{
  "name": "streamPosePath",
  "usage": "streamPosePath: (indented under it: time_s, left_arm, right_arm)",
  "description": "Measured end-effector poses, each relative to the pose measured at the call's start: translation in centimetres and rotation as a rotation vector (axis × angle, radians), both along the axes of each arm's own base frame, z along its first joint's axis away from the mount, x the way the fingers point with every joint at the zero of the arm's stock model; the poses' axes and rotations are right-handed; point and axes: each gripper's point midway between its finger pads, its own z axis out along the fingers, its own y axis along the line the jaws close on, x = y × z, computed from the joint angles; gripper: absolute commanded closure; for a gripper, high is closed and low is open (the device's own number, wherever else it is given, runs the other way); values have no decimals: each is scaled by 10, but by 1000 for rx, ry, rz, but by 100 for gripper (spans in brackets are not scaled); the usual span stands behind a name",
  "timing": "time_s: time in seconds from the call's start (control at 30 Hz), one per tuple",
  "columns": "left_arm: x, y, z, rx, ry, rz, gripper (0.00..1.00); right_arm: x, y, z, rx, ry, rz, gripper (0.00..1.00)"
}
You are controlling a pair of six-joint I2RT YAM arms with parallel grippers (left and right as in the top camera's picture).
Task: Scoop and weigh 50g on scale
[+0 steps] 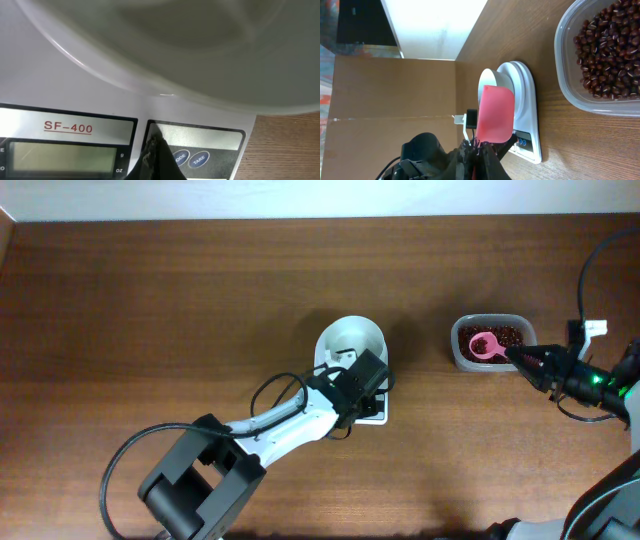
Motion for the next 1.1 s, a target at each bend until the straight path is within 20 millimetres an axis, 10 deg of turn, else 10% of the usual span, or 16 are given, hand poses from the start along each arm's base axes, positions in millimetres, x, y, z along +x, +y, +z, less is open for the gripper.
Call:
streamPosePath:
  time_s: [0.13,0.33,0.47,0.83,1.1]
  left_arm:
    - [-19,16,12,43,57,-11,100]
    - [-16,16,107,-93,-137,-70,100]
    - [-13,19,128,-109,-199,-68,100]
    - [-8,5,16,43,-36,26,100]
    - [-4,8,6,55,-33,84,100]
  right_arm:
    - [0,0,-1,-4,1,0,96]
    - [0,0,-1,-7,4,0,96]
    - [0,-1,-2,-11,7,0,96]
    - [-1,-1,-4,-21,14,-1,96]
    - [0,1,-5,-26,18,7,96]
